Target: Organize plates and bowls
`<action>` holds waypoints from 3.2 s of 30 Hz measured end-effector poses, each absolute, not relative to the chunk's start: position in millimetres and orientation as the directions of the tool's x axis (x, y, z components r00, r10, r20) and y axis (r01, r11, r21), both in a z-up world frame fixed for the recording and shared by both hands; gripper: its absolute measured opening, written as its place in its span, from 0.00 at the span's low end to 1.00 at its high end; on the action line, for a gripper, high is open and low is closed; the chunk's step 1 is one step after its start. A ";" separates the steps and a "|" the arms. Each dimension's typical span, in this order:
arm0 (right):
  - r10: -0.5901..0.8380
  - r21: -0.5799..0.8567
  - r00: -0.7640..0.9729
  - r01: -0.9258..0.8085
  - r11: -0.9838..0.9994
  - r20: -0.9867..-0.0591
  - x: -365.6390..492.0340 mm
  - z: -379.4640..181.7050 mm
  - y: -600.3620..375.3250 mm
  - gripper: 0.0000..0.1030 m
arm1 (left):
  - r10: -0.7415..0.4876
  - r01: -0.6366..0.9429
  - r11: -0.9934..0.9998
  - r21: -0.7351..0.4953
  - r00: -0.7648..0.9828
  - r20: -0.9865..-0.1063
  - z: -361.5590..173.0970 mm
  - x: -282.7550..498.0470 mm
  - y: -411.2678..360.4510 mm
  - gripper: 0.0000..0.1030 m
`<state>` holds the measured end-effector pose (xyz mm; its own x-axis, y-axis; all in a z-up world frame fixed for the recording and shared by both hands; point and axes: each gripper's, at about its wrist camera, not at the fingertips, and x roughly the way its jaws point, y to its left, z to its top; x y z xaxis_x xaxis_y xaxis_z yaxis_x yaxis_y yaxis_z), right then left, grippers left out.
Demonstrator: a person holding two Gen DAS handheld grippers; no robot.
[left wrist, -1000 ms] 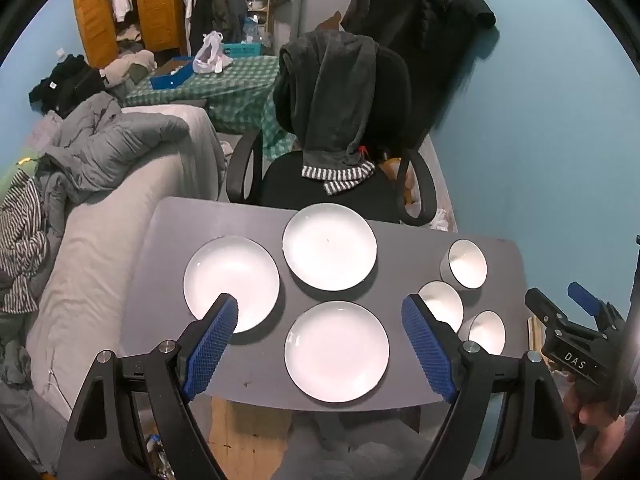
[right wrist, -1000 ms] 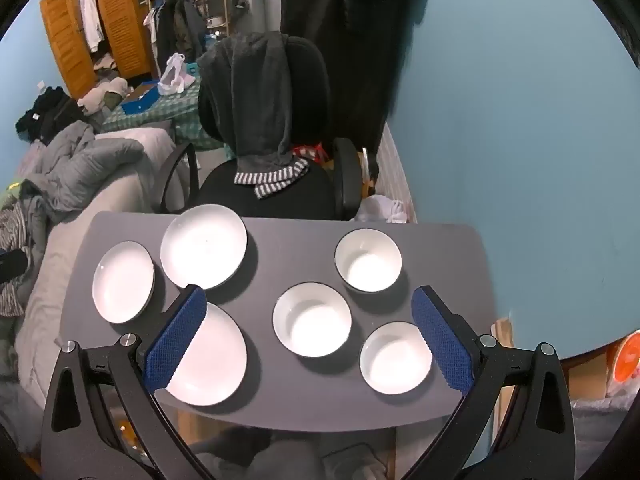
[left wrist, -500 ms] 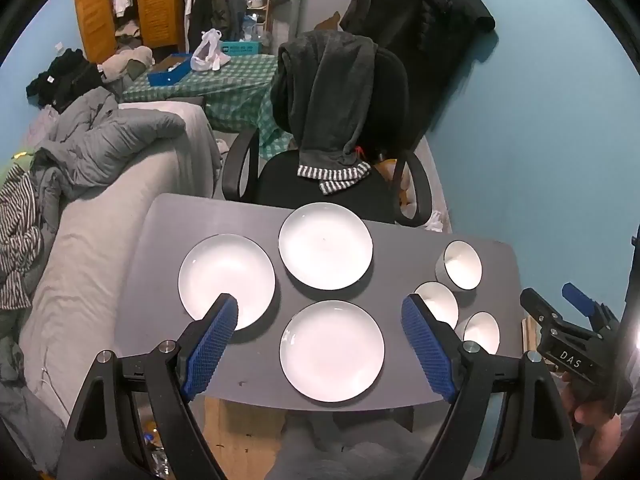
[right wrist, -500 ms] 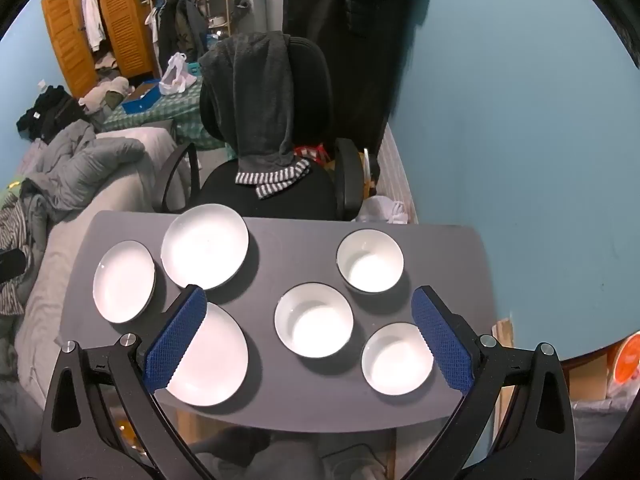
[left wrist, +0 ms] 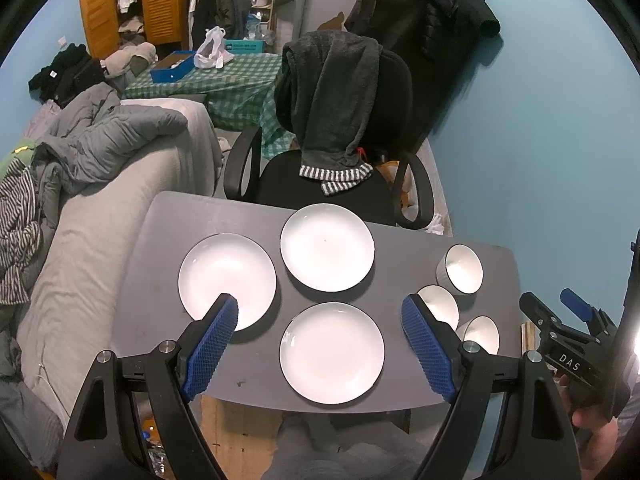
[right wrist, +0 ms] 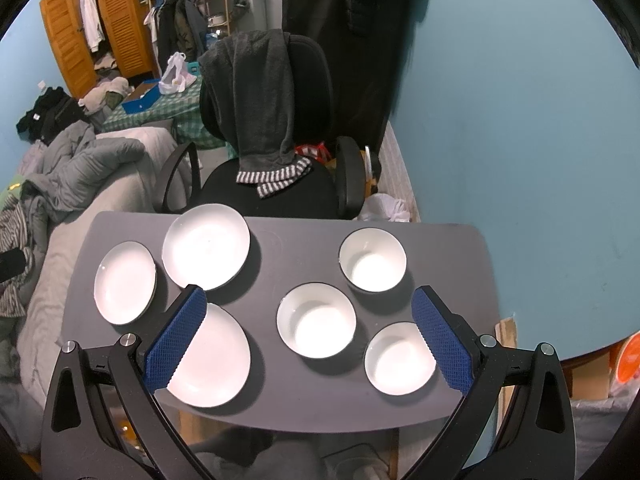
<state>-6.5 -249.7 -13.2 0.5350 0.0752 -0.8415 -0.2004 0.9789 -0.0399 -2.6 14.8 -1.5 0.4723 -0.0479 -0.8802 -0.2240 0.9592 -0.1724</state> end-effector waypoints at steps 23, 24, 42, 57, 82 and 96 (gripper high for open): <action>0.067 -0.054 0.539 -0.206 0.977 -0.839 -7.8 -12.9 -242.3 0.98 | -0.049 -0.209 0.964 -0.165 0.472 -0.880 -6.7 -2.2 18.6 0.83; 0.067 -0.054 0.539 -0.207 0.977 -0.840 -7.8 -12.9 -242.2 0.98 | -0.048 -0.210 0.964 -0.165 0.472 -0.880 -6.6 -1.1 18.2 0.83; 0.066 -0.052 0.535 -0.202 0.978 -0.842 -5.1 -19.6 -236.7 0.98 | -0.051 -0.192 0.969 -0.158 0.468 -0.882 -7.7 5.1 15.6 0.83; 0.066 -0.051 0.532 -0.202 0.978 -0.844 -4.3 -20.9 -237.1 0.98 | -0.052 -0.193 0.968 -0.159 0.468 -0.882 -7.3 5.5 15.9 0.83; 0.108 -0.051 0.532 -0.274 0.960 -0.840 -6.8 -27.9 -214.4 0.98 | -0.042 -0.206 0.966 -0.156 0.470 -0.882 -23.2 -6.4 33.7 0.83; 0.184 -0.011 0.517 -0.352 0.936 -0.836 -3.4 -45.2 -178.1 0.98 | -0.035 -0.235 0.958 -0.161 0.463 -0.886 -47.9 -25.1 73.8 0.83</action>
<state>-3.4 -178.2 -45.2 0.5166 0.1845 -0.8361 -0.3520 0.9359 -0.0110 -25.1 73.8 -47.9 0.4631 -0.0350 -0.8856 -0.2355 0.9584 -0.1610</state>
